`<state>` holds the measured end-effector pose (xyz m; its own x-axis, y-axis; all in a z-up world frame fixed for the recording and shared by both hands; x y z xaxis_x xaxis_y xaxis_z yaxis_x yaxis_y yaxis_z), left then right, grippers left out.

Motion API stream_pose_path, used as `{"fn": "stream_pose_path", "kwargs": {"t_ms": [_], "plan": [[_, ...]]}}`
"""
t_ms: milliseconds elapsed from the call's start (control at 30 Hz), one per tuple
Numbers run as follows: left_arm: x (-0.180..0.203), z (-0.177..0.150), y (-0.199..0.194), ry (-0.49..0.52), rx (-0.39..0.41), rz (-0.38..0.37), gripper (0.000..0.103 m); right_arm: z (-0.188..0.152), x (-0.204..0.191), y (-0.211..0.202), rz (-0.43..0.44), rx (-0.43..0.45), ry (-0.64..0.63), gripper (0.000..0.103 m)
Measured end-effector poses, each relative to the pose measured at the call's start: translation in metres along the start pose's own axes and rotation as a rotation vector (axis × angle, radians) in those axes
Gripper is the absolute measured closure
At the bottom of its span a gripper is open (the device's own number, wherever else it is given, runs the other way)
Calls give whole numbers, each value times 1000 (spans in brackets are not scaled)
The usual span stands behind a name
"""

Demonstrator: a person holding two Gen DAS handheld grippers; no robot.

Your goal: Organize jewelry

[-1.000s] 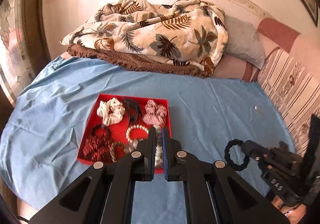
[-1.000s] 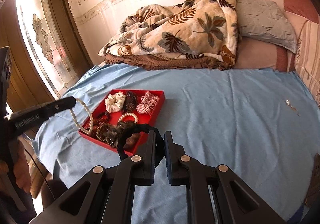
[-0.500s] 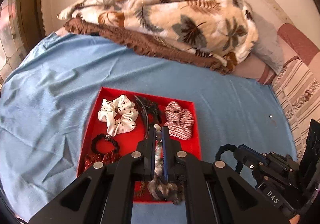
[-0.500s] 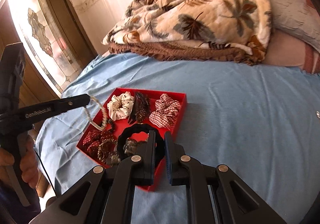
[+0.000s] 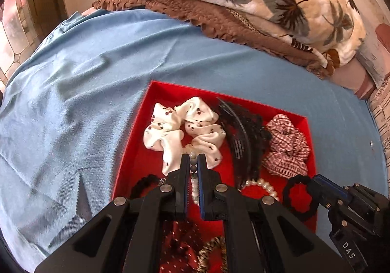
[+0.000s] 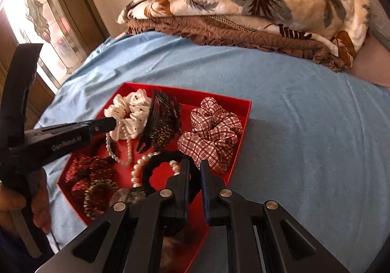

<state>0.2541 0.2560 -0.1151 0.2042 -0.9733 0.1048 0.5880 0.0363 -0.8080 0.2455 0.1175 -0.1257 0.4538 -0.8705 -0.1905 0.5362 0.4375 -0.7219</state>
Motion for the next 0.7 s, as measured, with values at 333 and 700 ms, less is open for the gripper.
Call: {"fn": "stream_pose_path", "kwargs": {"t_ms": [333, 700], "plan": [[11, 4, -20, 17, 58, -7, 67, 1, 4, 3, -49, 22, -41, 58], [20, 9, -87, 38, 197, 27, 52, -32, 15, -102, -73, 122, -46, 42]]}}
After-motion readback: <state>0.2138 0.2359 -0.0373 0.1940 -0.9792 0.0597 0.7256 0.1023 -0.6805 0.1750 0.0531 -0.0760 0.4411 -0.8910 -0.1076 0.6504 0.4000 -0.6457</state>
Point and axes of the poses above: each gripper's, at about its wrist camera, not at the fingertips, and y roughly the way its jaws point, x to its right, z to its top, the point moved 10 cm from there along y, roughly the way its jaws point, and after that the axes turned 5 degrees about x, right-handed, at the moved point
